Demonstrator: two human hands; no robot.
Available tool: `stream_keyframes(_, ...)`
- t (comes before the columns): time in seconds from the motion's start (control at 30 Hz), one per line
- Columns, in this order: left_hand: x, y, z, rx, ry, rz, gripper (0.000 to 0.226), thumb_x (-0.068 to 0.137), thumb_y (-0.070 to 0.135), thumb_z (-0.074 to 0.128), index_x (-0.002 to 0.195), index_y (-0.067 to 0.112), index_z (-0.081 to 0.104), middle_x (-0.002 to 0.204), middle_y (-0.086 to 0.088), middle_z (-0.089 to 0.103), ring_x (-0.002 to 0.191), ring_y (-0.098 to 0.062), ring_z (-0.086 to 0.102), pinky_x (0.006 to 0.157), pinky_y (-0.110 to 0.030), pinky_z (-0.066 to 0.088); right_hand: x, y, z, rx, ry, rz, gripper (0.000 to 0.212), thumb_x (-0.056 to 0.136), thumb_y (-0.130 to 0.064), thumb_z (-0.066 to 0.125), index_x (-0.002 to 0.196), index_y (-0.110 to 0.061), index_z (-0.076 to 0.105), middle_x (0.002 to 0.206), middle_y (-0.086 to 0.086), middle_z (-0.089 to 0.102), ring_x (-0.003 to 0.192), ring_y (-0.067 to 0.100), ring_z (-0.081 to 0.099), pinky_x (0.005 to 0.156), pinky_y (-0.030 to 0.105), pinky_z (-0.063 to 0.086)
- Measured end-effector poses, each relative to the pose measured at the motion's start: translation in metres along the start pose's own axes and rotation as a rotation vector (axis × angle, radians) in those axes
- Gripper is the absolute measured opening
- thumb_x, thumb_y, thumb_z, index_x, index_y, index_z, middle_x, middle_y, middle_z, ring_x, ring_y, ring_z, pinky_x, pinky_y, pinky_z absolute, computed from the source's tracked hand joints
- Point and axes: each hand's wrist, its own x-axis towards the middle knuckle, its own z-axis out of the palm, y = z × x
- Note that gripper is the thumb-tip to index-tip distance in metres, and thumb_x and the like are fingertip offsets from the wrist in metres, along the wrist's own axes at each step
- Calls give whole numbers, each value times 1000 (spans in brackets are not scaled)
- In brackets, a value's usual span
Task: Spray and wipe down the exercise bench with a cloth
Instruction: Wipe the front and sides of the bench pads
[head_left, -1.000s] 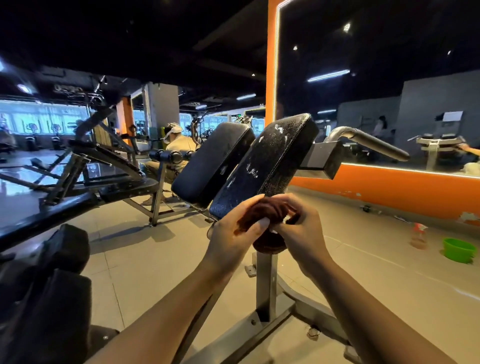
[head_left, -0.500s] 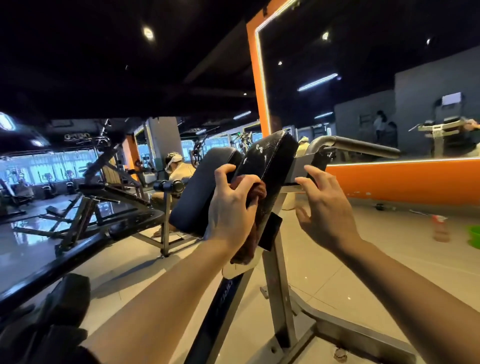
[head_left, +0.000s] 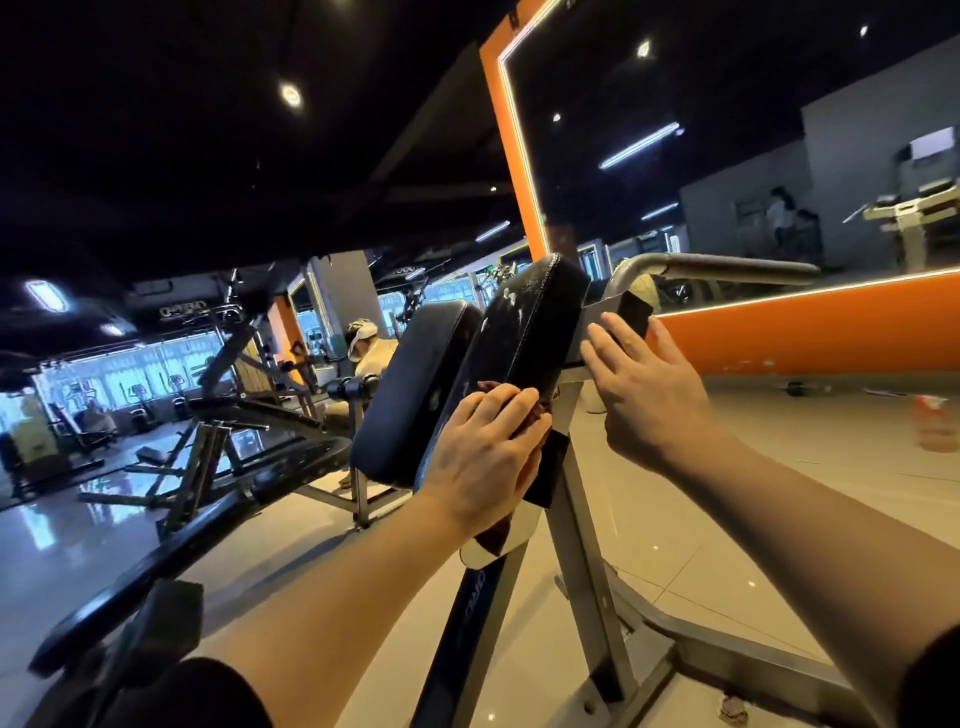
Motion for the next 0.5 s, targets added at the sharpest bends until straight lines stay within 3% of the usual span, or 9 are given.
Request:
stream_keyframes(0.1, -4, 3, -3, 7, -2, -8, 39, 94, 37, 42, 119, 21, 67, 130, -6, 59, 119, -28, 53, 95, -41, 46, -1, 2, 0, -7, -7, -13, 73, 95, -32, 46, 155, -15, 7, 163, 9, 1, 150, 28, -10, 119, 51, -4)
stream_keyframes(0.23, -19, 6, -8, 12, -44, 39, 33, 85, 28, 66, 116, 17, 68, 124, -9, 60, 111, -31, 55, 78, -40, 55, -1, 3, 1, -22, -26, -15, 73, 96, -33, 45, 155, -16, 6, 163, 9, 1, 150, 28, -9, 119, 51, -2)
stream_keyframes(0.37, -62, 18, -14, -20, -162, 198, 27, 80, 24, 67, 106, 15, 67, 113, -7, 57, 101, -25, 54, 64, -33, 58, 2, 3, 3, -9, -25, -16, 73, 95, -36, 45, 155, -15, 9, 163, 9, 3, 150, 28, -8, 120, 52, 0)
stream_keyframes(0.43, -80, 16, -18, -68, -201, 250, 29, 80, 22, 69, 108, 15, 62, 113, -8, 55, 100, -25, 54, 62, -32, 58, 3, 3, 5, 0, -27, -8, 73, 95, -36, 46, 155, -14, 11, 163, 9, 5, 150, 29, -7, 121, 52, 2)
stream_keyframes(0.5, -78, 7, -23, -106, -121, 237, 43, 79, 19, 68, 119, 16, 55, 115, -11, 57, 100, -26, 57, 65, -31, 59, 3, 2, 5, 2, -31, -5, 74, 94, -35, 46, 155, -13, 11, 163, 9, 6, 150, 29, -6, 121, 51, 3)
